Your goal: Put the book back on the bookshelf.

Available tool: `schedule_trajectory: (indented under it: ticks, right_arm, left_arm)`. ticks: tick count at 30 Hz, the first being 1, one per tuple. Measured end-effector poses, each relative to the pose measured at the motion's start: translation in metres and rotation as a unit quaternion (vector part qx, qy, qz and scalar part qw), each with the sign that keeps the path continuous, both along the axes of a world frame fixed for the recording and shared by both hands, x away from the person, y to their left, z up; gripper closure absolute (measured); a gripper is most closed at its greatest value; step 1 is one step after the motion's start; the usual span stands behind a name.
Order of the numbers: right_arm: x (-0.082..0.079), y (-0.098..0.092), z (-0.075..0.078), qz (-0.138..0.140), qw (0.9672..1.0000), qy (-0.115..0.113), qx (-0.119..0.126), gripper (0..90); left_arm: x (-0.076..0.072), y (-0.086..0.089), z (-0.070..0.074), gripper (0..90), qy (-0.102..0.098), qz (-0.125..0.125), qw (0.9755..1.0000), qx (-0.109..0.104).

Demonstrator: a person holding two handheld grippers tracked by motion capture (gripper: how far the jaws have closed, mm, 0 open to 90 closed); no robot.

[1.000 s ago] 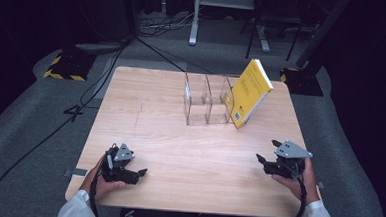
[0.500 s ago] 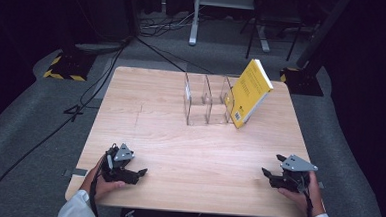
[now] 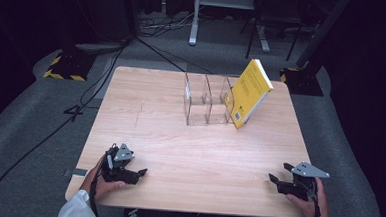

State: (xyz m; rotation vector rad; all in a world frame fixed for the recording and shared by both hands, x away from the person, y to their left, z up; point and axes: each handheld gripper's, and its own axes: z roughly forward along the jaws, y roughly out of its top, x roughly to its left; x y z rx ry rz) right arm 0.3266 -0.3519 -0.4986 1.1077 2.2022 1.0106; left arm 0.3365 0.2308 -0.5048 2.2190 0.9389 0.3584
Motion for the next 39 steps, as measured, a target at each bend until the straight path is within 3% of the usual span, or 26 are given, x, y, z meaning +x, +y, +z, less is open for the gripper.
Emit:
schedule_trajectory:
  ticks: [6,11,39]
  right_arm:
    - [-0.001,-0.001,-0.0052,-0.005,0.9997,0.02,-0.01,23.2]
    - [0.0011,-0.0057,-0.0058,-0.005,0.9988,0.047,0.014,23.0]
    - [0.0011,-0.0054,-0.0059,-0.005,0.9988,0.047,0.014,22.6]
  left_arm:
    - [-0.0002,-0.0002,0.0,15.1,0.0,0.001,1.0,0.0]
    - [-0.0002,-0.0001,-0.0001,15.1,0.0,0.001,1.0,0.0]
    - [0.0013,-0.0013,0.0001,15.0,0.003,0.004,1.0,0.0]
